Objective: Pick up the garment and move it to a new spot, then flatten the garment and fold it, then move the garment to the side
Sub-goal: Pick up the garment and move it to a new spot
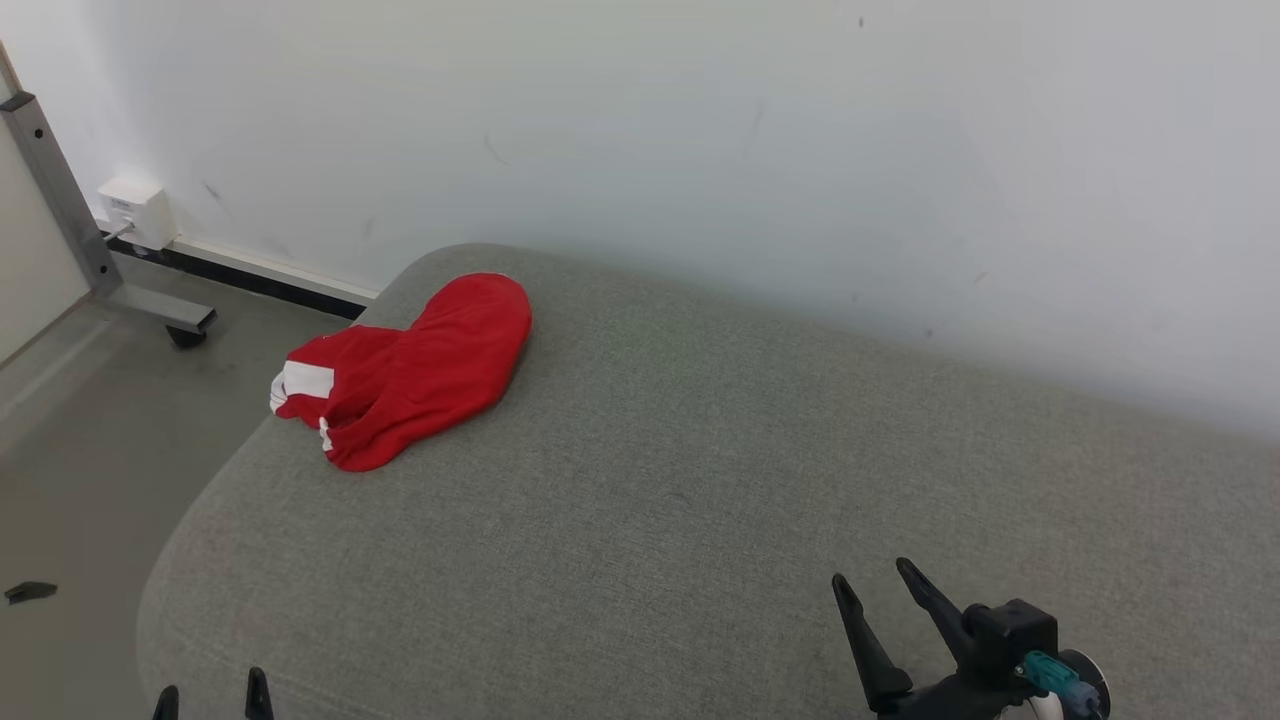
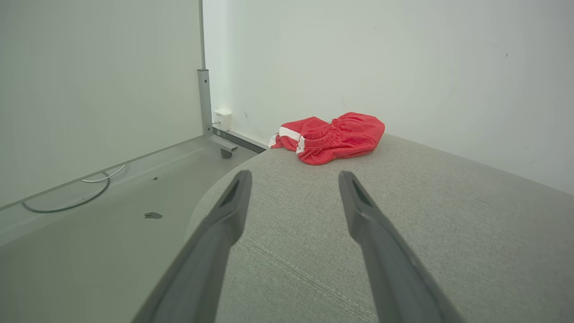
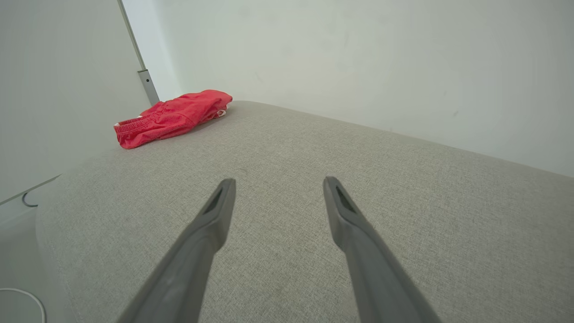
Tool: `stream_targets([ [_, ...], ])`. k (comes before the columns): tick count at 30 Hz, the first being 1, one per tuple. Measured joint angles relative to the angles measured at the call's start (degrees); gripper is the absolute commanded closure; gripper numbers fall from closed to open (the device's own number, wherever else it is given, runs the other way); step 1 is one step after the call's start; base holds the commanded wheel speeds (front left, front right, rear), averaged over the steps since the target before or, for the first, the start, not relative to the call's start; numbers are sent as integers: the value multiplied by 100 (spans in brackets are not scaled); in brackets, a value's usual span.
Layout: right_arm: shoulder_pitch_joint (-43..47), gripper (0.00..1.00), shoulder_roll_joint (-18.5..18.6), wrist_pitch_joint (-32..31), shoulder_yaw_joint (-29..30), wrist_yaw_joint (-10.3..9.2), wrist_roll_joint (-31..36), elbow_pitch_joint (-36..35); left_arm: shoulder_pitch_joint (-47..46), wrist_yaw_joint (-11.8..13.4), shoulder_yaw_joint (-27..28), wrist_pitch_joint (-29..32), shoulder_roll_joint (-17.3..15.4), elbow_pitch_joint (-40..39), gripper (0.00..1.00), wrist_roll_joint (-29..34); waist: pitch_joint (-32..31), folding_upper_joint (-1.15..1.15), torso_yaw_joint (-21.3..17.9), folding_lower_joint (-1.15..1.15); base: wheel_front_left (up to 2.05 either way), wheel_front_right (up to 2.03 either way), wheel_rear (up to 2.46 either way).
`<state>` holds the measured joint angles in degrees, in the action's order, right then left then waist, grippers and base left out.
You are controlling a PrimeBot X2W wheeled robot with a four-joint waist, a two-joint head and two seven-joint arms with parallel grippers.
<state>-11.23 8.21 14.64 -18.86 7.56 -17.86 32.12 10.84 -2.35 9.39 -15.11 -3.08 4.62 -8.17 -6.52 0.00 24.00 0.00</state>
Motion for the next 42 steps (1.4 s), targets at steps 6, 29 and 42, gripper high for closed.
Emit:
stream_targets([
  [6,3,0,23,2,-14,0,12,-94,1,3,62,0,4,14,0,-56,-1,1,-101,0,0,0,0],
  [29,-769,0,602,-630,-793,0,99,-1543,-3010,-119,192,833,-552,2018,0,-864,1172,1,-722,1,0,0,0],
  [42,-1288,0,857,-950,-1016,-1,205,-3116,-5189,-174,781,2189,-1571,3185,0,-1674,2797,2,-1495,2,0,0,0],
])
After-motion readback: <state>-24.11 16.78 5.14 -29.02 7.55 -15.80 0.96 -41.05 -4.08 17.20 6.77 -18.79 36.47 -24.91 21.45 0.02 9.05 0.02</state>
